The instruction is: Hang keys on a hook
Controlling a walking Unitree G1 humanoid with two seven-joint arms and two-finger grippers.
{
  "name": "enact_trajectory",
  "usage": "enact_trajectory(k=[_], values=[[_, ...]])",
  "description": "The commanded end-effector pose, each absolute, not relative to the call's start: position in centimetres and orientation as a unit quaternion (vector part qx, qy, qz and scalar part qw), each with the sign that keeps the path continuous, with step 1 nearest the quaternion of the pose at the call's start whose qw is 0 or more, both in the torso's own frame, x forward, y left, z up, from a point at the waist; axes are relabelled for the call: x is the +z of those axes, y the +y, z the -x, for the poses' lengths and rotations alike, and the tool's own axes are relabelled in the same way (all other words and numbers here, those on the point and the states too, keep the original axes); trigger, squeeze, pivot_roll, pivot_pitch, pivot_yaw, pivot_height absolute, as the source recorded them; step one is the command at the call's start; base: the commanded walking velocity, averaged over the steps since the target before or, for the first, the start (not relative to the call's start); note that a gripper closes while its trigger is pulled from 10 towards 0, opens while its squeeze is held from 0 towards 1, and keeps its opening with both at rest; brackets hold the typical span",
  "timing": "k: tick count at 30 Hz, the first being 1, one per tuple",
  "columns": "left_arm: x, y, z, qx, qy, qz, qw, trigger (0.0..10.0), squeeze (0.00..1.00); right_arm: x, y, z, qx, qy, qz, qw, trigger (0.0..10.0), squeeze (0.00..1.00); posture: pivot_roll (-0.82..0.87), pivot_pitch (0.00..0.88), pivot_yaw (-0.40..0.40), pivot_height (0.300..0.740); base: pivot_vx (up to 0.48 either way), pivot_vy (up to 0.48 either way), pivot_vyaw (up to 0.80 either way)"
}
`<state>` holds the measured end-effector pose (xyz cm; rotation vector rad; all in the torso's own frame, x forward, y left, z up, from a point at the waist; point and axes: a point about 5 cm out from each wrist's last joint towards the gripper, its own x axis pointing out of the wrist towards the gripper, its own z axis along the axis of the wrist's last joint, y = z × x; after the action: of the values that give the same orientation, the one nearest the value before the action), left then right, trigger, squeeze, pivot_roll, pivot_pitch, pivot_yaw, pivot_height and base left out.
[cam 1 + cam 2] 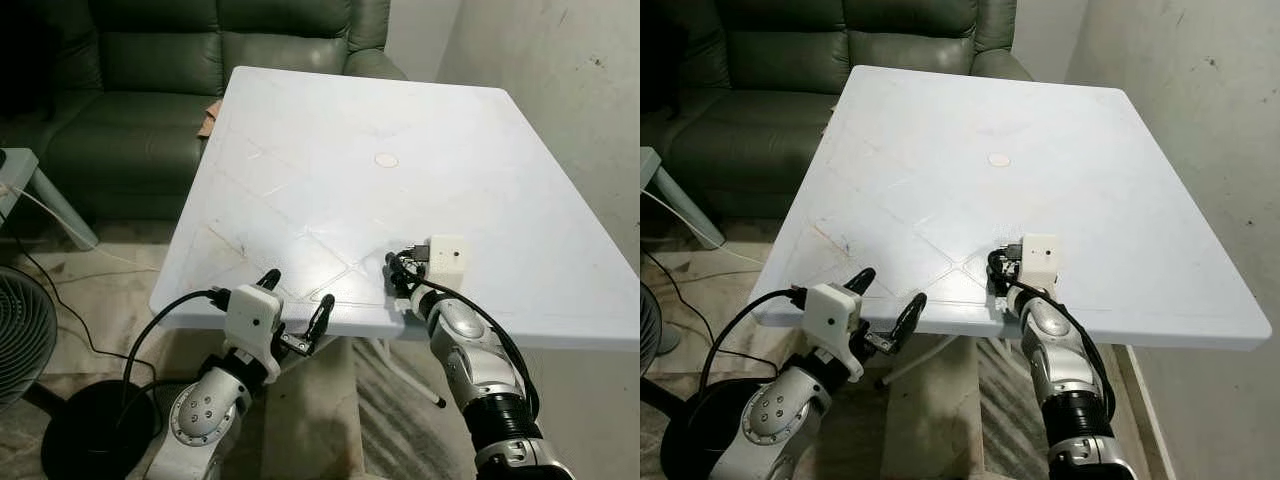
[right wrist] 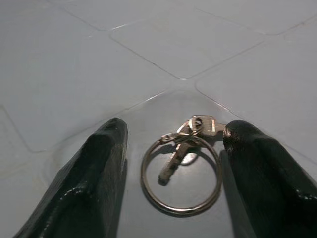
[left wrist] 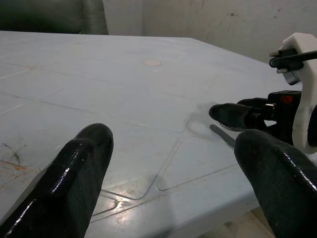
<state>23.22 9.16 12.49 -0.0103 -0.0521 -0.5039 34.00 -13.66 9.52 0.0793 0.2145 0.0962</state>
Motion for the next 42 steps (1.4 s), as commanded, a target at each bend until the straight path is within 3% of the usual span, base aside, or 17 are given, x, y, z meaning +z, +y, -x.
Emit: enact_trajectory(k=[1,3,4,5,6,7,8,10,12,13,15,19,20,42], values=[[12.69,9.11,-22.95,-0.251,-0.028,0.0,0.968,10.0,0.0,9.71,-13.45,-34.23,0.047,0.102,-0.034,0.993,10.0,0.0,0.08,0.119,-0.073,0.74,0.0,0.0,0.0],[12.68,9.12,-22.94,-0.251,-0.027,0.0,0.968,10.0,0.0,9.72,-13.3,-34.3,0.046,0.101,-0.034,0.993,10.0,0.0,0.08,0.119,-0.073,0.74,0.0,0.0,0.0],[12.68,9.12,-22.94,-0.251,-0.027,0.0,0.968,10.0,0.0,9.72,-13.22,-34.33,0.046,0.1,-0.033,0.993,9.2,0.0,0.08,0.119,-0.073,0.74,0.0,0.0,0.0],[12.68,9.12,-22.94,-0.25,-0.027,0.0,0.968,10.0,0.0,9.72,-13.15,-34.36,0.045,0.1,-0.032,0.993,9.2,0.0,0.08,0.119,-0.073,0.74,0.0,0.0,0.0],[12.71,9.11,-22.92,-0.25,-0.027,-0.001,0.968,10.0,0.0,9.75,-13.03,-34.37,0.047,0.099,-0.031,0.993,7.7,0.0,0.09,0.121,-0.074,0.74,0.0,0.0,0.0],[12.73,9.11,-22.92,-0.25,-0.027,-0.001,0.968,10.0,0.0,9.75,-12.95,-34.38,0.047,0.098,-0.029,0.994,4.7,0.0,0.09,0.121,-0.074,0.74,0.0,0.0,0.0],[12.73,9.12,-22.92,-0.25,-0.027,-0.001,0.968,10.0,0.0,9.74,-12.9,-34.4,0.047,0.098,-0.029,0.994,4.5,0.0,0.09,0.121,-0.074,0.74,0.0,0.0,0.0],[12.77,9.13,-22.92,-0.249,-0.028,-0.001,0.968,10.0,0.0,9.72,-12.84,-34.45,0.045,0.098,-0.027,0.994,2.6,0.0,0.09,0.122,-0.074,0.74,0.0,0.0,0.0],[12.78,9.14,-22.92,-0.248,-0.028,-0.001,0.968,10.0,0.0,9.72,-12.84,-34.47,0.045,0.097,-0.026,0.994,2.6,0.0,0.09,0.122,-0.075,0.74,0.0,0.0,0.0],[12.8,9.13,-22.91,-0.248,-0.028,-0.001,0.968,10.0,0.0,9.71,-12.84,-34.49,0.044,0.097,-0.024,0.994,1.3,0.0,0.09,0.122,-0.075,0.74,0.0,0.0,0.0],[12.8,9.13,-22.91,-0.248,-0.028,-0.001,0.968,10.0,0.0,9.72,-12.87,-34.52,0.042,0.097,-0.022,0.994,1.6,0.0,0.09,0.122,-0.075,0.74,0.0,0.0,0.0],[12.82,9.13,-22.92,-0.248,-0.029,-0.001,0.968,10.0,0.0,9.74,-12.96,-34.59,0.04,0.096,-0.018,0.994,1.0,0.0,0.09,0.122,-0.077,0.74,0.0,0.0,0.0],[12.82,9.12,-22.92,-0.248,-0.029,-0.001,0.968,10.0,0.0,9.75,-12.98,-34.59,0.039,0.096,-0.016,0.995,0.0,0.0,0.09,0.123,-0.077,0.74,0.0,0.0,0.0],[12.89,9.21,-22.91,-0.248,-0.031,-0.004,0.968,10.0,0.0,9.54,-13.11,-34.7,0.04,0.097,-0.005,0.994,0.0,0.0,0.1,0.114,-0.075,0.74,0.0,0.0,0.0]])
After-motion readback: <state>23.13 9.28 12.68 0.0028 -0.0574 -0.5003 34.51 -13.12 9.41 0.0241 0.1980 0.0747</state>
